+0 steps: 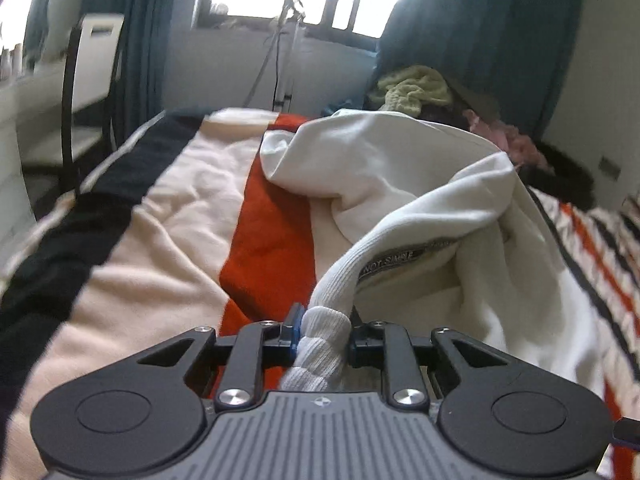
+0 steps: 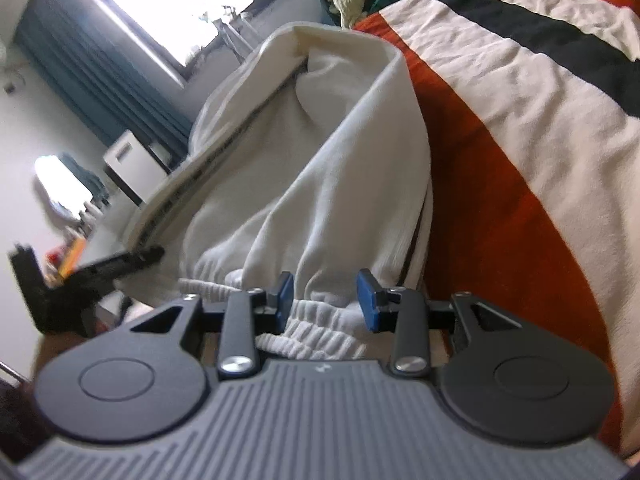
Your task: Fold clothes
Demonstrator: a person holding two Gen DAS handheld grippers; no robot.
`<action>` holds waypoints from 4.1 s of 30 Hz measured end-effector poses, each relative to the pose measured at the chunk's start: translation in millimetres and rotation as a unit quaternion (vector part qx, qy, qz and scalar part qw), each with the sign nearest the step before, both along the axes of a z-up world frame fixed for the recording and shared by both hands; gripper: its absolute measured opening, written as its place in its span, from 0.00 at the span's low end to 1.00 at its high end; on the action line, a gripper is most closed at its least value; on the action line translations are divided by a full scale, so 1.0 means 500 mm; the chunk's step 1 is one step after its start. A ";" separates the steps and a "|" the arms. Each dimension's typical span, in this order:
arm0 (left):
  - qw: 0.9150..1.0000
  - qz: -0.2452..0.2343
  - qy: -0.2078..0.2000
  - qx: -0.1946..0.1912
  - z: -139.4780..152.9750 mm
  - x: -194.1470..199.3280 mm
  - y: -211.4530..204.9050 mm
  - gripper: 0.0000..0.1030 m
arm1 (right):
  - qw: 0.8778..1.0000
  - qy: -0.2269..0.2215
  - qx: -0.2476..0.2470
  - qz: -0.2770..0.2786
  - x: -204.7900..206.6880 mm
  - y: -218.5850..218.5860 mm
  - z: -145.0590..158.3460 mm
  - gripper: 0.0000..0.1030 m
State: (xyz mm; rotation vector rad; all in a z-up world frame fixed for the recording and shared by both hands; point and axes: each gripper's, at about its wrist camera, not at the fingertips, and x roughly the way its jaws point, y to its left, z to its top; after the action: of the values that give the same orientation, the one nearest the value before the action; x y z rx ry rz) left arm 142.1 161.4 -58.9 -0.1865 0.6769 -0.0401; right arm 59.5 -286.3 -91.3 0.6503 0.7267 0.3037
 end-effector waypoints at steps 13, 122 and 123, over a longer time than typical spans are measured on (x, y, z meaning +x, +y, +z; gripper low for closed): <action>0.998 0.023 -0.011 -0.061 0.004 0.002 0.028 0.21 | 0.989 0.075 0.109 -0.072 0.035 -0.050 -0.079 0.80; 0.992 0.014 -0.116 -0.051 0.164 0.014 -0.174 0.88 | 0.957 -0.190 -0.207 -0.069 -0.010 0.038 0.129 0.80; 0.991 0.019 -0.115 -0.063 0.157 0.033 -0.163 0.88 | 0.959 -0.184 -0.203 -0.069 -0.007 0.037 0.127 0.80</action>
State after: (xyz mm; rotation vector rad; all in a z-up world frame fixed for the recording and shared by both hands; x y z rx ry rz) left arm 158.4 80.1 19.6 -0.3103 0.4404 -0.0673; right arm 56.0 -268.0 -28.0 0.2382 0.3657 0.1334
